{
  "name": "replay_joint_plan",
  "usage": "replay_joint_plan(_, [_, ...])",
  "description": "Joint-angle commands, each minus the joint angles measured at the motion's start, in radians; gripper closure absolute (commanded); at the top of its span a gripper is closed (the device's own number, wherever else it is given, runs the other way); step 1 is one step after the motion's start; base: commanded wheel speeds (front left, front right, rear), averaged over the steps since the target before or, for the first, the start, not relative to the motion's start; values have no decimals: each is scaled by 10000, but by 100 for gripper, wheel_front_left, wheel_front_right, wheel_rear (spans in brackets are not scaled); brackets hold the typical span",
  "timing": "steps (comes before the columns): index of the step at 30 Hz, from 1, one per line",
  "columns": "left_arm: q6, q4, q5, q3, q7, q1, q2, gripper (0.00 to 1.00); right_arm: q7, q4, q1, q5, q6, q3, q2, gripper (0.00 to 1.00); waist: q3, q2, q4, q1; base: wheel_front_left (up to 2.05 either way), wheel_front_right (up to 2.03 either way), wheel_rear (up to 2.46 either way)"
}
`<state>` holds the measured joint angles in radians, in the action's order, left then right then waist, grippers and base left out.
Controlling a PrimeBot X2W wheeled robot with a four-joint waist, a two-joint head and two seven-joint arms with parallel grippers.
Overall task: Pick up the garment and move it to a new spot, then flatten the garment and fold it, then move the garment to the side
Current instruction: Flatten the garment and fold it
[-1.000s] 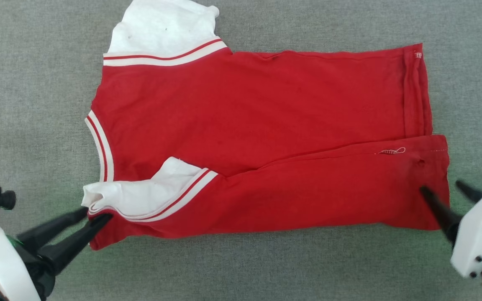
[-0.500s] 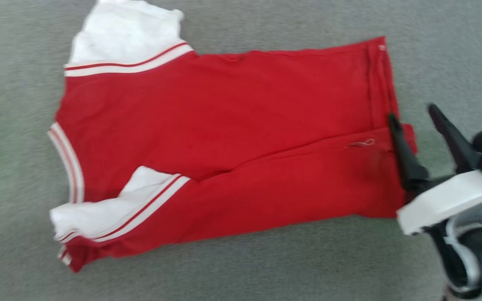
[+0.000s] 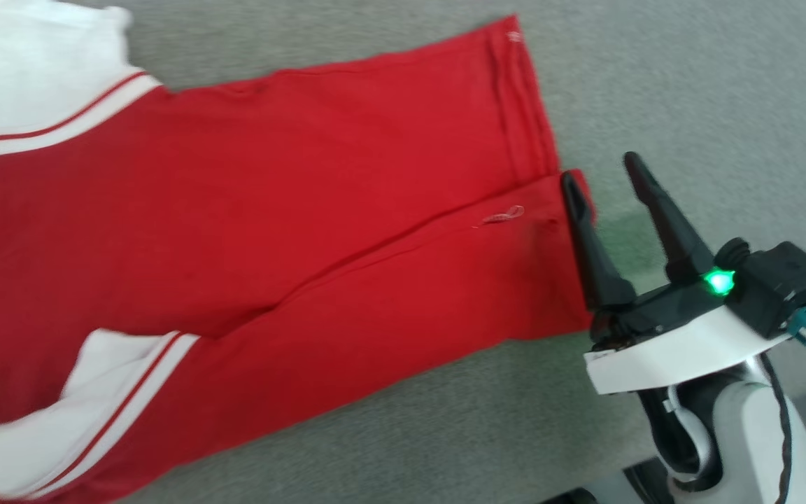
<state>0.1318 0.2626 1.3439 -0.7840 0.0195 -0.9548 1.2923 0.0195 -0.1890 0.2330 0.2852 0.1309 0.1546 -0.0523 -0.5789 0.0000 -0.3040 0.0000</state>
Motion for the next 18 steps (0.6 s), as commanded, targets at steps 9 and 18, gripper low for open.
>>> replay_joint_plan(9, [-25, -744, 1136, -383, 4212, -1969, 857, 0, -849, 413, 146, 506, -1, 905, 19, 0, -899, 0, -1353, 0, 0, 0, 0])
replay_joint_plan(18, [-26, -268, 546, -932, 6389, -2851, 1008, 0, -835, 390, 257, 598, -1, 1196, 17, 0, -1202, 0, -1667, 0, 0, 0, 0])
